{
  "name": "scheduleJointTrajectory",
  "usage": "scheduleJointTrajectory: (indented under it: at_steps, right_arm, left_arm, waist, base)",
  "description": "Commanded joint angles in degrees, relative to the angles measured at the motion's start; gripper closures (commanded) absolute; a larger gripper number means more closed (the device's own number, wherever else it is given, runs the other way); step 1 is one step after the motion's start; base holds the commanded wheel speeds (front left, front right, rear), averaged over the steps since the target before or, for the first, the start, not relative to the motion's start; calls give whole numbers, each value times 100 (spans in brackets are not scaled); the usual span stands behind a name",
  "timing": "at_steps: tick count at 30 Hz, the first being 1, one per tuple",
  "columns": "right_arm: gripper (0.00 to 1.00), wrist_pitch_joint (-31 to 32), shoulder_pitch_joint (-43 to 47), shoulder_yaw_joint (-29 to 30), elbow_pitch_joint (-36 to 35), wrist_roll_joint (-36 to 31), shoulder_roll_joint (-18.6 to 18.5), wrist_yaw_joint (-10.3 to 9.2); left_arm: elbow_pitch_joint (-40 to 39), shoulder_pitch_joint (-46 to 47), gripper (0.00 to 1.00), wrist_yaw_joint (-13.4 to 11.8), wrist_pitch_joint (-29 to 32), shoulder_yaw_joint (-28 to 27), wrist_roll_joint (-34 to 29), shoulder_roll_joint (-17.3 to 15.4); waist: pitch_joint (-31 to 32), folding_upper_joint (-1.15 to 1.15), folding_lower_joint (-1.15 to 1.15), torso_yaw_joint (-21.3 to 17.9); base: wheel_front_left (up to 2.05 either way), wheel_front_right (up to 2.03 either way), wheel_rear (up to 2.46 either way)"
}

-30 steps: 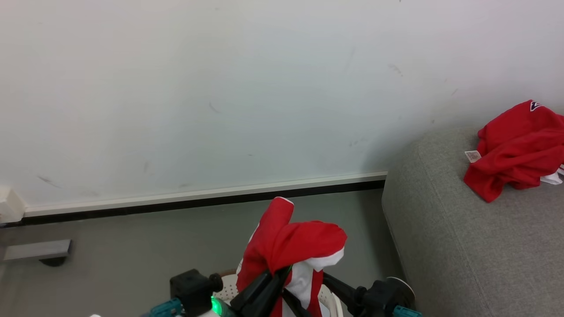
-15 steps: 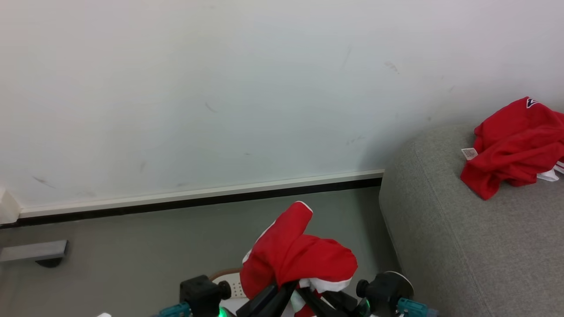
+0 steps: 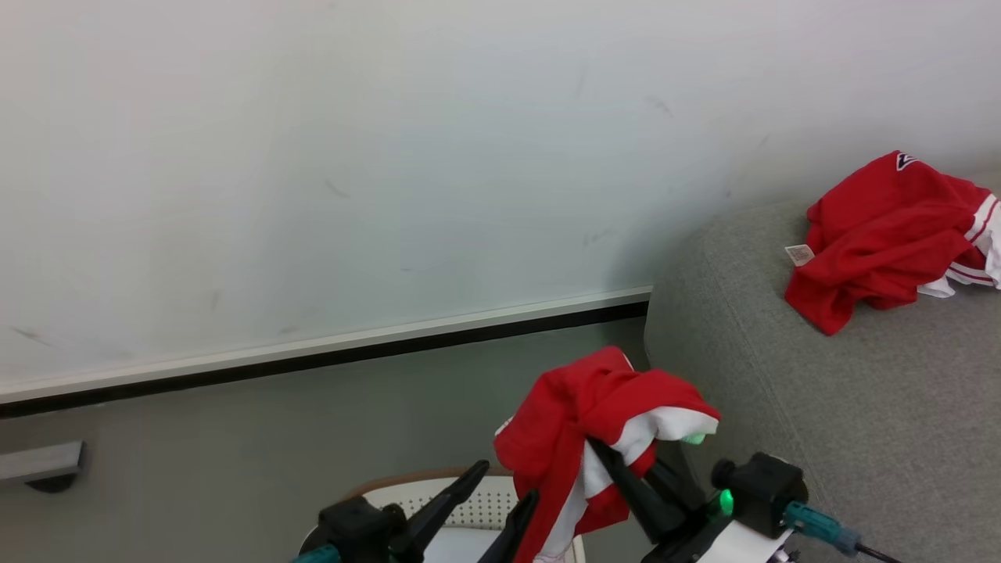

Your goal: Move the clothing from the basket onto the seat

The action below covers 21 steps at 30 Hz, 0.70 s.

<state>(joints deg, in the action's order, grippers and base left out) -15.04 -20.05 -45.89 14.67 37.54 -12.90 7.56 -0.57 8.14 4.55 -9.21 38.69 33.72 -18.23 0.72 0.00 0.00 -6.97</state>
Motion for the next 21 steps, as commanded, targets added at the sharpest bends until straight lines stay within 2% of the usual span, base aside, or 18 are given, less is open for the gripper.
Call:
scheduleJointTrajectory:
  at_steps: [1,12,15,19,21]
  right_arm:
    - [100,-19,96,201,-66,-128,-87,-16]
    - [100,-18,435,1356,-355,-610,-324,-16]
    - [100,-18,435,1978,-21,-816,-291,-16]
    - [100,45,9,2689,565,-1171,-264,-16]
    - [100,138,-253,3063,857,-1297,-138,-15]
  left_arm:
    - [57,46,0,-24,-76,0,-55,4]
    - [262,159,0,-81,-281,81,-254,120]
    - [308,221,0,-63,-314,139,-295,201]
    - [375,289,0,-41,-368,190,-303,294]
    - [414,296,0,-32,-396,182,-275,325]
  waist:
    - [-31,0,0,-110]
    - [-172,0,0,-701]
    - [-215,0,0,-762]
    - [-291,0,0,-734]
    - [-347,0,0,-700]
  base:
    - [0,0,0]
    - [0,0,0]
    - [0,0,0]
    - [0,0,0]
    - [0,0,0]
